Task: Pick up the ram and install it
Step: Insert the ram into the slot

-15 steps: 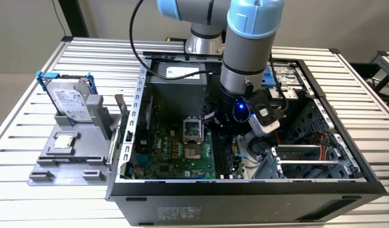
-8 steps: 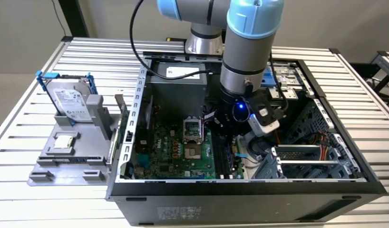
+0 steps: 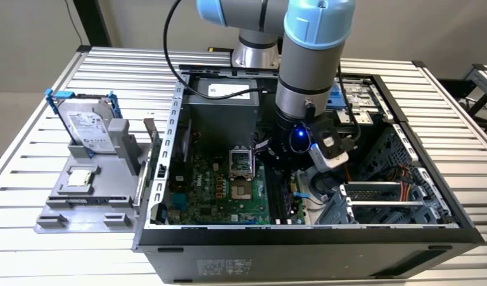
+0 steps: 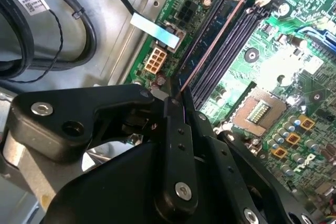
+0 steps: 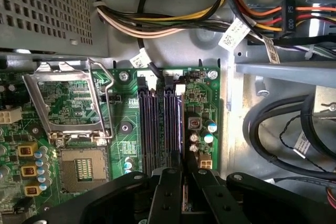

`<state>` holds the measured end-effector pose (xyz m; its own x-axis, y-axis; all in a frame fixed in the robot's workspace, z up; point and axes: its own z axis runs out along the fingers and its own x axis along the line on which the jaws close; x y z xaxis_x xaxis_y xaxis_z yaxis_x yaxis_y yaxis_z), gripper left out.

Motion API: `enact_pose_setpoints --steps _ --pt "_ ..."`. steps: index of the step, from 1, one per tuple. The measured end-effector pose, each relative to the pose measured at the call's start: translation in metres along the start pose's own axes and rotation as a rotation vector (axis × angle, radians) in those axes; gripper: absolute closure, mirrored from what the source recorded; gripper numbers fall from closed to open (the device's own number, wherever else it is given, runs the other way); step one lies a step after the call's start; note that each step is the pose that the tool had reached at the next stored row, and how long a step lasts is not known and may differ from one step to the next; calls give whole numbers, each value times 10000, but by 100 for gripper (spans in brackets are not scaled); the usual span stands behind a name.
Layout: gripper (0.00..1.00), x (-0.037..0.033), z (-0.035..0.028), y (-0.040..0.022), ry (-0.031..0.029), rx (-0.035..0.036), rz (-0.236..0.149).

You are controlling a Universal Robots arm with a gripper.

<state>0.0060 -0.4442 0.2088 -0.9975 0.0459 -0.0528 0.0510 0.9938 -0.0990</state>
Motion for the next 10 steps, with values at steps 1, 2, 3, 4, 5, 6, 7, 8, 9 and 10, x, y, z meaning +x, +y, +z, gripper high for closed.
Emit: enact_pose_setpoints --steps 1,2,3,4,5,6,7,8,9,10 --pt "100 0 9 0 -1 7 0" --pt "100 2 24 0 -1 15 0" --pt "100 2 42 2 -3 15 3" --pt "100 2 42 2 -3 15 3" --pt "100 3 43 2 -2 11 4" --pt "100 3 45 2 -1 8 5" --pt "100 3 45 3 0 6 5" --pt "100 1 49 6 -6 -14 4" --pt "0 1 54 9 -6 -23 4" --pt "0 1 51 7 1 -11 2"
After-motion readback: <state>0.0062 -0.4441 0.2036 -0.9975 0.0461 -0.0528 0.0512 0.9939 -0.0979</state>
